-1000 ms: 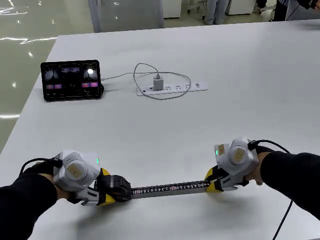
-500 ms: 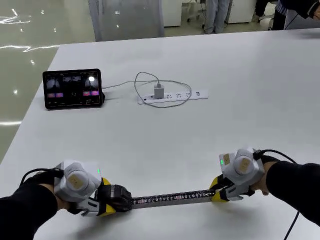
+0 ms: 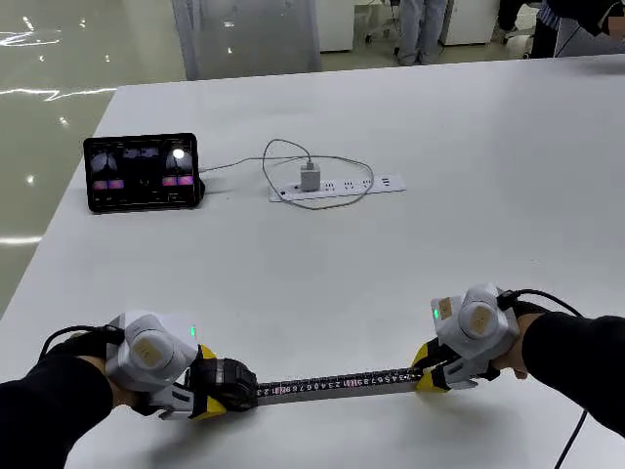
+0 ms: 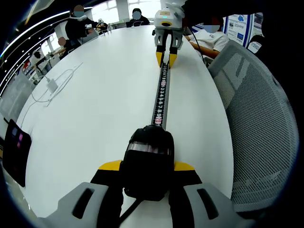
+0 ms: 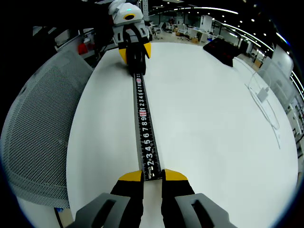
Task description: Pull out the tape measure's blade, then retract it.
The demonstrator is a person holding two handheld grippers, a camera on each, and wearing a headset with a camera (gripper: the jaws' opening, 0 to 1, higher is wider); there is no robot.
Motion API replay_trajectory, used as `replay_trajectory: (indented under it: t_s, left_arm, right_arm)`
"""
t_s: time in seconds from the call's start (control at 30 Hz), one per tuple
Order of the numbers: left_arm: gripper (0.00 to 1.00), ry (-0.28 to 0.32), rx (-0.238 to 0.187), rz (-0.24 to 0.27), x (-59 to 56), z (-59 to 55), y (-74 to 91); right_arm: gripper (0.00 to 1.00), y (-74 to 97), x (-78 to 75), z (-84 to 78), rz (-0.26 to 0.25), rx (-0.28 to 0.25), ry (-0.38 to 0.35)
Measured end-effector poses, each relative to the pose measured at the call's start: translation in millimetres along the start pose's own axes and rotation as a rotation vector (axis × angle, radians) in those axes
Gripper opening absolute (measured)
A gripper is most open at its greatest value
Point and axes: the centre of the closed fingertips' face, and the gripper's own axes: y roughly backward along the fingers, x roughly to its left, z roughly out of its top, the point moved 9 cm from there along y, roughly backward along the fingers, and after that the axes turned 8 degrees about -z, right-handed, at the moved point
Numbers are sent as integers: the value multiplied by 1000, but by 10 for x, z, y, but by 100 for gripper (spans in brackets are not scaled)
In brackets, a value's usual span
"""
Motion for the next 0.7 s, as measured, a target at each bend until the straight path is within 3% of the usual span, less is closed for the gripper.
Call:
replay_trajectory:
  t_s: [0.17, 0.37, 0.7]
  left_arm:
    - [31, 1, 2, 2, -6, 4, -3]
    - [31, -1, 3, 2, -8, 10, -7]
    - [32, 5, 13, -18, 15, 29, -4]
  right_arm:
    - [10, -2, -10, 2, 4, 8, -15]
    - [11, -17, -18, 63, 14, 61, -9]
    - [11, -6, 2, 37, -6, 39, -4]
